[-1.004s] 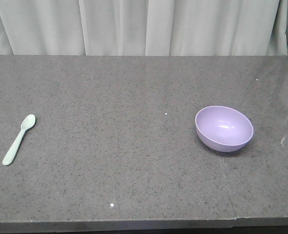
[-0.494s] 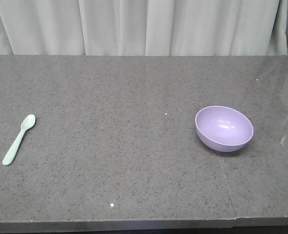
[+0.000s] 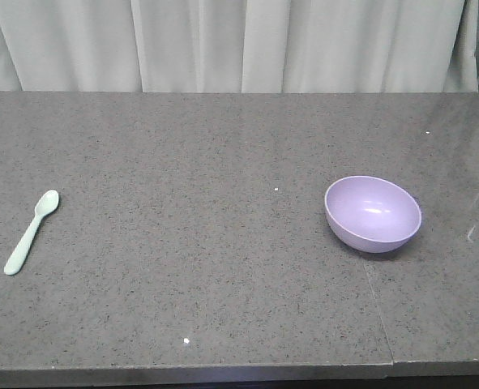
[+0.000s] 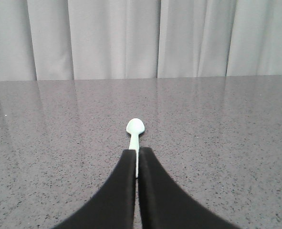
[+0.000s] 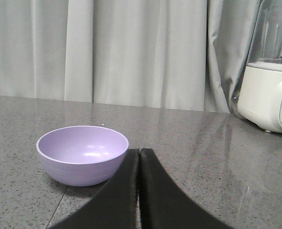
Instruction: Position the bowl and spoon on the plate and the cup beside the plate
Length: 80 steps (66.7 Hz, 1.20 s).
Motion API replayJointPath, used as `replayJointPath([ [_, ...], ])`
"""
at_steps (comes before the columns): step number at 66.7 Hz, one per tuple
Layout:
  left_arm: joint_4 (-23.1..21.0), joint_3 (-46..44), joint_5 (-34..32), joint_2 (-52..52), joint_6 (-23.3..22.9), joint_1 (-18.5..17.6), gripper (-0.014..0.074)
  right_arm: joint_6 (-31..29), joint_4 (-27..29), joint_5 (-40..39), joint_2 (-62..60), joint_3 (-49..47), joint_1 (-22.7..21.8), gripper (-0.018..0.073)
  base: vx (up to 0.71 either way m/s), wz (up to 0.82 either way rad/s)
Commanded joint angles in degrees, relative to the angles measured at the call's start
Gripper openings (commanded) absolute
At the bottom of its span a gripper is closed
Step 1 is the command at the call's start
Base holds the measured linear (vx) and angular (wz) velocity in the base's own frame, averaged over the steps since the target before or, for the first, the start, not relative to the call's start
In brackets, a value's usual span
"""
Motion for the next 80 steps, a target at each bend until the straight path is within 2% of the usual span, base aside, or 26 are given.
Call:
replayJointPath([
  [1,0.05,1.76,-3.99,0.14,-0.59,-0.02,-0.0006,-0.33,-0.22,-4.41,-0.73,0.96,0.11,-0.0005,0.00,0.00],
  [80,0.05,1.76,-3.99,0.14,-0.59,-0.02,-0.0006,-0.33,-0.22,-4.41,-0.73,0.96,0.11,-0.0005,0.00,0.00],
])
